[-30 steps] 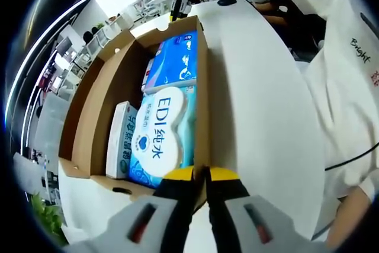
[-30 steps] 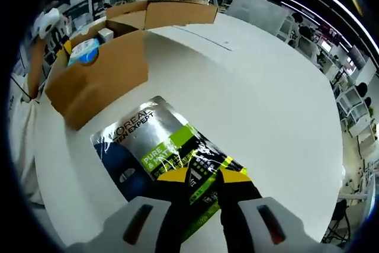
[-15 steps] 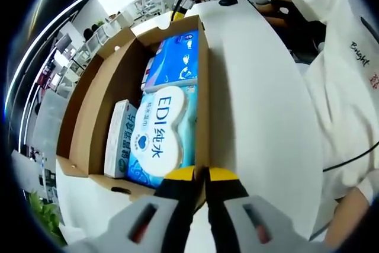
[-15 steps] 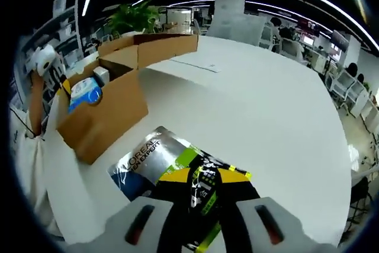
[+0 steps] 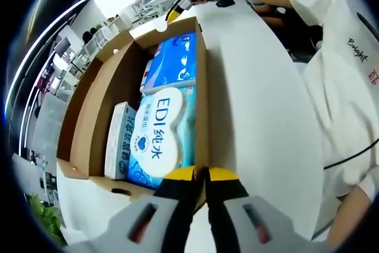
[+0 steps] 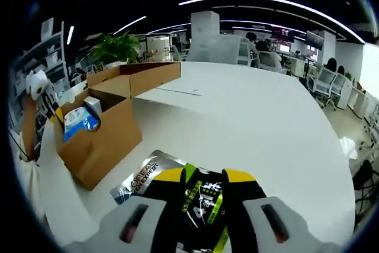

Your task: Operate the shoe box by opening the lid, removing the specified soft item, and placing it in the target area until the item is outside and the box remains undamaged.

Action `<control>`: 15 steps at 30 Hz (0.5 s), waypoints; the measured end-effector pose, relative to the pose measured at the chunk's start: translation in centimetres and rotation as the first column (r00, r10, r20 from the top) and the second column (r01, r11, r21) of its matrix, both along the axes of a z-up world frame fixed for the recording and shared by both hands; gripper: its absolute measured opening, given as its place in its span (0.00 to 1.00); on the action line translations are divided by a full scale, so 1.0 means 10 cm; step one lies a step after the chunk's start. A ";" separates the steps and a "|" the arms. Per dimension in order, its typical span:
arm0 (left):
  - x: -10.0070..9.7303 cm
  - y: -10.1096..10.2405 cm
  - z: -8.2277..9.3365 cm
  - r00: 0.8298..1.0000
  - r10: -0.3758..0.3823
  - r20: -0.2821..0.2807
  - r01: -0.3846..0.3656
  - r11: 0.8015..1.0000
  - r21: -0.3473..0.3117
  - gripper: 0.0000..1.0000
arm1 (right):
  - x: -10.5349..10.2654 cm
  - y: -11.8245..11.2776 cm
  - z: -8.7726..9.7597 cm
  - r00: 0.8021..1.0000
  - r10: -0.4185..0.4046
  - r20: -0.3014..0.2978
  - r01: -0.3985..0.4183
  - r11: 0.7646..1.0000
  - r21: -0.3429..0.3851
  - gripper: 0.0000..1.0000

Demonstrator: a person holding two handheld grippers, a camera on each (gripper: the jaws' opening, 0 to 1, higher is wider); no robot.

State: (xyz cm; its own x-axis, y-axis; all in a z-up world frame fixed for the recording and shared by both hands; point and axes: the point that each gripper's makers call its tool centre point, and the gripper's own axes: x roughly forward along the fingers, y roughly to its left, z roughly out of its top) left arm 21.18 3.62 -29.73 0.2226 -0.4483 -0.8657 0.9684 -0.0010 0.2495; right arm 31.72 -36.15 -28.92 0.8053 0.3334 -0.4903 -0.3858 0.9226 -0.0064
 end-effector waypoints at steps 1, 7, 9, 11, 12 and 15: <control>0.00 0.00 0.00 1.000 0.000 0.001 0.000 1.000 0.000 0.05 | -0.01 0.02 0.01 1.000 0.004 -0.005 -0.004 1.000 0.018 0.26; 0.00 0.00 0.00 1.000 -0.003 -0.001 0.003 1.000 0.003 0.05 | -0.06 0.06 0.02 1.000 -0.018 0.008 0.017 0.997 0.081 0.40; 0.00 0.00 0.00 1.000 -0.003 -0.002 0.003 1.000 0.003 0.05 | -0.08 0.09 0.02 1.000 -0.011 0.015 0.009 0.995 0.102 0.43; 0.00 0.00 0.00 1.000 -0.002 -0.003 0.002 1.000 0.002 0.05 | -0.05 0.03 0.07 0.994 -0.036 0.106 0.032 0.999 0.037 0.50; 0.00 0.00 0.00 1.000 -0.002 -0.003 0.002 1.000 0.002 0.05 | -0.05 0.03 0.08 0.993 -0.039 0.115 0.036 0.999 0.032 0.48; -0.01 0.00 0.00 1.000 -0.003 -0.002 0.003 1.000 0.003 0.05 | -0.08 0.04 0.12 0.988 -0.049 0.149 0.044 0.998 0.038 0.51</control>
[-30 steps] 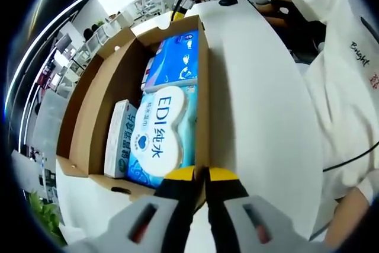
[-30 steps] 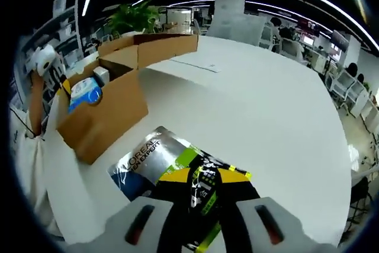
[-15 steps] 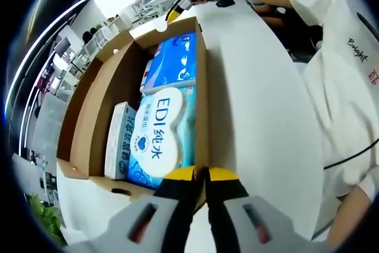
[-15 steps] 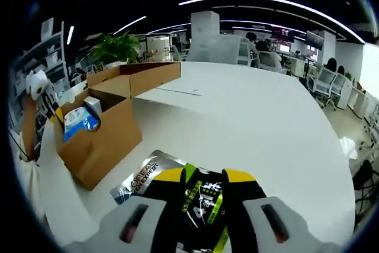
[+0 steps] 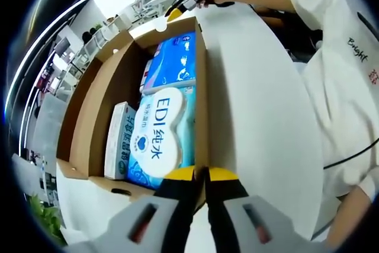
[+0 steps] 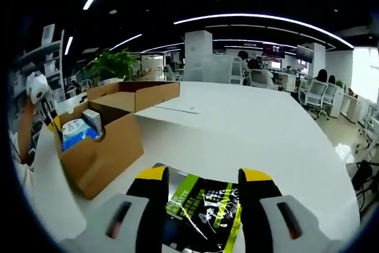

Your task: Operate the shoe box by opening the lid, removing the specified soft item, and placing it in the target area until the item is outside and the box remains undamaged.

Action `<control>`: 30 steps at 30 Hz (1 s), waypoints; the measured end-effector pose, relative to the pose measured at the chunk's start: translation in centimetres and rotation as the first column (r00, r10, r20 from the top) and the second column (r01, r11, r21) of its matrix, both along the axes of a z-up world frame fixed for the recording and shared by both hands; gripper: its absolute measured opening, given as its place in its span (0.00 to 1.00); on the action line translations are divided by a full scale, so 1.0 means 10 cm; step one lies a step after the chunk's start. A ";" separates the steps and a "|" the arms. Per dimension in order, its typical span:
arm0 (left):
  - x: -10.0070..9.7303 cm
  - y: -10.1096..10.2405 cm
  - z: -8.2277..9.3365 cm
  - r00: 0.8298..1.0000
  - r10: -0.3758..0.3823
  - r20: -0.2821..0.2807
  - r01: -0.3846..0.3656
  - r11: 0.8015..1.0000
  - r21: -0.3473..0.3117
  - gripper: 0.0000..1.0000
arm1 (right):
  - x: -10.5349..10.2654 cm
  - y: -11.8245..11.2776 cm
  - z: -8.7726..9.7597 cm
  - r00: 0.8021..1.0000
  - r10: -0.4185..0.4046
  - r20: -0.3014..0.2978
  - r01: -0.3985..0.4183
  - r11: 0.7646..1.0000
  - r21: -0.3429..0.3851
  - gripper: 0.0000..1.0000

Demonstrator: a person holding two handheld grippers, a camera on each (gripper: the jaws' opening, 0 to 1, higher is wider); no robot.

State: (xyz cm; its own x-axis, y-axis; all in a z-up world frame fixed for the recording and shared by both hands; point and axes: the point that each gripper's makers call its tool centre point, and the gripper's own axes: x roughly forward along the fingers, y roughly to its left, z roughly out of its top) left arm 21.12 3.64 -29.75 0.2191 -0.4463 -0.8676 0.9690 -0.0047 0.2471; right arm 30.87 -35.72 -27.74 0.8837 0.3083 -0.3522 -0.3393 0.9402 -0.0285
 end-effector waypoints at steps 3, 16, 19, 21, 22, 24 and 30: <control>-0.01 0.00 0.00 1.000 -0.016 0.002 0.016 1.000 0.004 0.05 | -0.06 0.08 -0.02 1.000 0.010 -0.004 -0.010 0.999 -0.030 0.49; 0.00 -0.01 0.00 1.000 -0.019 0.018 0.019 1.000 -0.003 0.05 | -0.10 0.19 -0.30 0.998 0.031 -0.062 -0.037 0.993 -0.109 0.54; 0.00 -0.01 0.00 1.000 -0.014 0.014 0.014 1.000 -0.001 0.05 | -0.11 0.21 -0.35 0.997 0.026 -0.073 -0.033 0.994 -0.103 0.54; 0.00 -0.01 0.00 1.000 -0.012 0.012 0.012 1.000 -0.002 0.05 | -0.11 0.21 -0.37 0.997 0.022 -0.073 -0.029 0.994 -0.105 0.54; 0.00 -0.01 0.00 1.000 -0.012 0.012 0.012 1.000 -0.002 0.05 | -0.11 0.21 -0.38 0.997 0.021 -0.075 -0.029 0.994 -0.106 0.54; 0.00 -0.01 0.00 1.000 -0.011 0.012 0.011 1.000 -0.002 0.05 | -0.11 0.21 -0.40 0.997 0.020 -0.080 -0.028 0.994 -0.107 0.54; 0.01 0.00 0.00 1.000 -0.015 0.006 0.015 1.000 0.002 0.05 | -0.12 0.17 -0.53 0.993 -0.032 -0.116 0.017 0.991 -0.131 0.50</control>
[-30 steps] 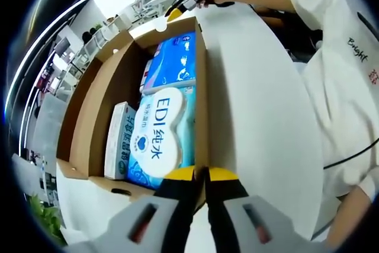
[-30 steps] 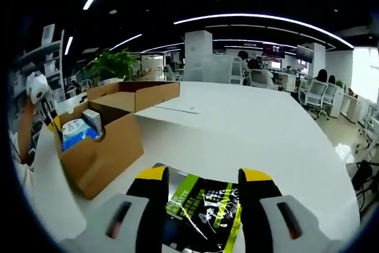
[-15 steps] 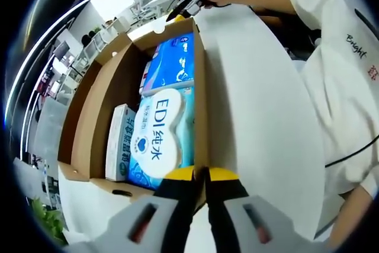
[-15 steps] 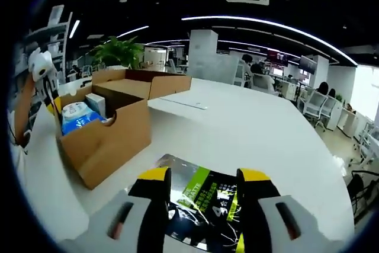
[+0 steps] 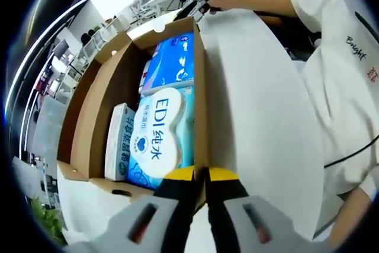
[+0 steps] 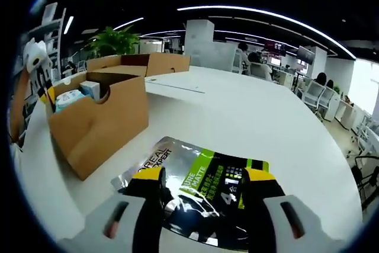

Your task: Operate the shoe box by opening the lid, removing the specified soft item, and placing it in the target area until the item is outside and the box remains undamaged.

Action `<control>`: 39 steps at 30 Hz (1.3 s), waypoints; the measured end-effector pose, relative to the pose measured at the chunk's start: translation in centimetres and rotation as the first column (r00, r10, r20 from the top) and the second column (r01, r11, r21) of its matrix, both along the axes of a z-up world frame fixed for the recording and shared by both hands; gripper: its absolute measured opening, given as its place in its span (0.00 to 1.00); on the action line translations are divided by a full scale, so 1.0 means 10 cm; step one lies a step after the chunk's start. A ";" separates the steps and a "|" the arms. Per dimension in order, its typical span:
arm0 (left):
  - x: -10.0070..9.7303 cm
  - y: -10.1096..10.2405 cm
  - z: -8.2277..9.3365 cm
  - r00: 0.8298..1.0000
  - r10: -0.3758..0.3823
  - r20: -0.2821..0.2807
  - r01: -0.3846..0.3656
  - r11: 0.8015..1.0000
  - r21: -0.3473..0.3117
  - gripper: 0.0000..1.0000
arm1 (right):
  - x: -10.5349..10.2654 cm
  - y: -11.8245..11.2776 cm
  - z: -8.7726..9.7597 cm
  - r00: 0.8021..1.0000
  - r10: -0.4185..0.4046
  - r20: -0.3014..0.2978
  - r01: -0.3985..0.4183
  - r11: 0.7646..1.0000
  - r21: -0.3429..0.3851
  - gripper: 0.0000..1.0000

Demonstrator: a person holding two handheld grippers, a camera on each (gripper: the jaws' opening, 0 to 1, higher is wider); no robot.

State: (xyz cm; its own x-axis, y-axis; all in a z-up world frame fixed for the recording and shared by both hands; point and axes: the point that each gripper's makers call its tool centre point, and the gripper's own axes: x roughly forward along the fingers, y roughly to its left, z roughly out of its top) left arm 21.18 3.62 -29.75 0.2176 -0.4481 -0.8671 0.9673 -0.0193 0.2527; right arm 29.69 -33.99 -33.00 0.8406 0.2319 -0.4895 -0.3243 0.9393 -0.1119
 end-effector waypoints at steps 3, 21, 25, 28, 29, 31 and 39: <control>0.00 0.00 0.00 1.000 0.002 0.000 -0.002 1.000 -0.005 0.05 | -0.03 0.03 -0.06 0.999 -0.026 -0.023 0.027 0.999 0.023 0.48; 0.01 -0.01 0.00 1.000 0.002 0.011 -0.002 1.000 -0.010 0.06 | -0.05 0.06 -0.09 0.992 -0.120 -0.027 0.123 0.987 0.100 0.41; 0.01 -0.01 0.00 1.000 -0.001 0.012 0.001 1.000 -0.014 0.06 | -0.05 0.05 -0.09 0.994 -0.108 -0.021 0.109 0.988 0.111 0.41; 0.01 0.00 0.00 1.000 0.001 0.009 -0.001 1.000 -0.014 0.06 | -0.05 0.08 -0.08 0.995 -0.097 -0.019 0.098 0.988 0.121 0.47; 0.01 0.00 0.00 1.000 0.001 0.007 -0.001 1.000 -0.013 0.06 | -0.02 0.08 -0.02 0.994 -0.106 0.021 0.102 0.986 0.134 0.46; 0.01 0.00 0.00 1.000 0.002 0.005 -0.002 1.000 -0.013 0.06 | 0.00 0.09 0.01 0.994 -0.103 0.043 0.096 0.985 0.141 0.46; 0.00 0.00 0.00 1.000 0.007 -0.014 -0.007 1.000 -0.022 0.05 | -0.06 0.15 0.41 0.990 -0.036 0.138 0.026 0.997 0.077 0.39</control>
